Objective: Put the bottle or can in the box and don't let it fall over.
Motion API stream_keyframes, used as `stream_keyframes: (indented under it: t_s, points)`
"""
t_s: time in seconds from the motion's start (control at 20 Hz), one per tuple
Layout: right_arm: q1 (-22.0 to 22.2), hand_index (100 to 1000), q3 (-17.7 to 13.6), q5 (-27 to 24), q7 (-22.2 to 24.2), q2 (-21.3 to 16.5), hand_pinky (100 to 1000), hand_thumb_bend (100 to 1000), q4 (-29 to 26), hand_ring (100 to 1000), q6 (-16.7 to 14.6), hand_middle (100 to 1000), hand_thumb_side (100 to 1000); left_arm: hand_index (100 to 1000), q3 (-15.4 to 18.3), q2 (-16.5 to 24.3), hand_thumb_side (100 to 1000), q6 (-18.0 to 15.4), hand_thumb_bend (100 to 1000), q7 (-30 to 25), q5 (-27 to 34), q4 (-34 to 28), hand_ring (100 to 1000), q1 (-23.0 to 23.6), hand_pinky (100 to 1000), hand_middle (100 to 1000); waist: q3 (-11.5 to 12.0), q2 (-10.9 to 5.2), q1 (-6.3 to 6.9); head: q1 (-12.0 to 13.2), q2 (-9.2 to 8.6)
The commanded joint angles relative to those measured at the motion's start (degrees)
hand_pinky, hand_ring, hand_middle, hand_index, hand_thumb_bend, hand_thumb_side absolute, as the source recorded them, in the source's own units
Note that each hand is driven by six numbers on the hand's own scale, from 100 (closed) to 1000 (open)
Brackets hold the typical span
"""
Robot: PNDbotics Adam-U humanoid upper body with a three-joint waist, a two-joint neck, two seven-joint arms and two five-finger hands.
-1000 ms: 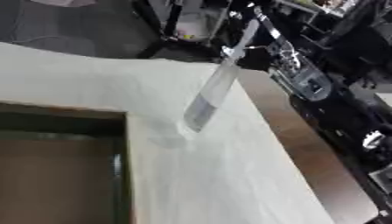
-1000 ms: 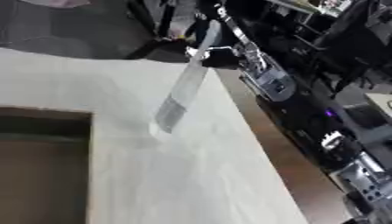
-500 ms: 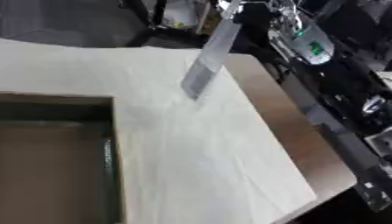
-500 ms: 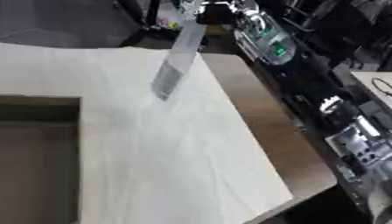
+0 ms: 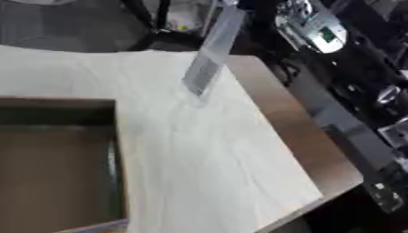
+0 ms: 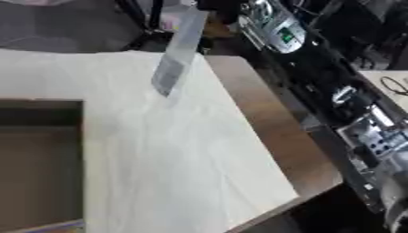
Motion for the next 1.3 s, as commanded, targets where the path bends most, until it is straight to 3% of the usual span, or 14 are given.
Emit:
stream_keyframes:
  t_s: [0.05,0.35,0.6,0.85,1.05,1.3]
  points:
    - [-1.6,161,-0.1,-0.9,-0.1,-2.0,510,328,-1.8,237,1.6,182,125,846,-0.3,1.9,826,0.1,164,-0.4,1.2,-0.9,367,-0.7,632,765,-0.3,-2.01,0.47,-0.9,1.09]
    - [-4.7,165,2.1,-1.2,-0.1,-0.5,514,317,-3.2,239,5.7,185,118,844,-1.0,3.1,818,0.7,165,-1.2,3.2,-0.9,371,-1.4,633,764,-0.3,-3.78,0.61,-1.1,2.59]
    - [-7.0,169,3.9,-0.6,0.4,1.3,519,304,-4.2,243,7.0,189,109,850,-2.1,5.0,804,1.2,154,-1.6,4.7,-0.9,381,-2.9,636,768,-0.5,-5.27,0.69,-0.1,4.62]
    - [-9.0,171,5.3,-1.3,0.5,2.3,519,299,-4.6,244,8.3,191,100,864,-2.8,12.1,767,-4.4,136,0.2,8.4,-0.9,453,-5.6,671,785,0.2,-6.58,1.45,-0.7,5.71]
    - [-10.7,172,6.2,-1.7,0.5,3.3,521,294,-4.7,246,9.9,193,100,871,-2.2,19.8,747,-10.1,133,5.9,12.6,-0.9,484,-6.5,682,795,1.1,-7.13,2.17,-1.4,6.56]
    - [-14.0,173,7.9,0.8,0.5,6.0,518,296,-4.8,246,12.1,192,100,868,-2.1,26.6,735,-12.6,130,11.9,16.7,-0.9,493,-7.8,682,792,1.8,-7.73,2.69,-1.7,7.08]
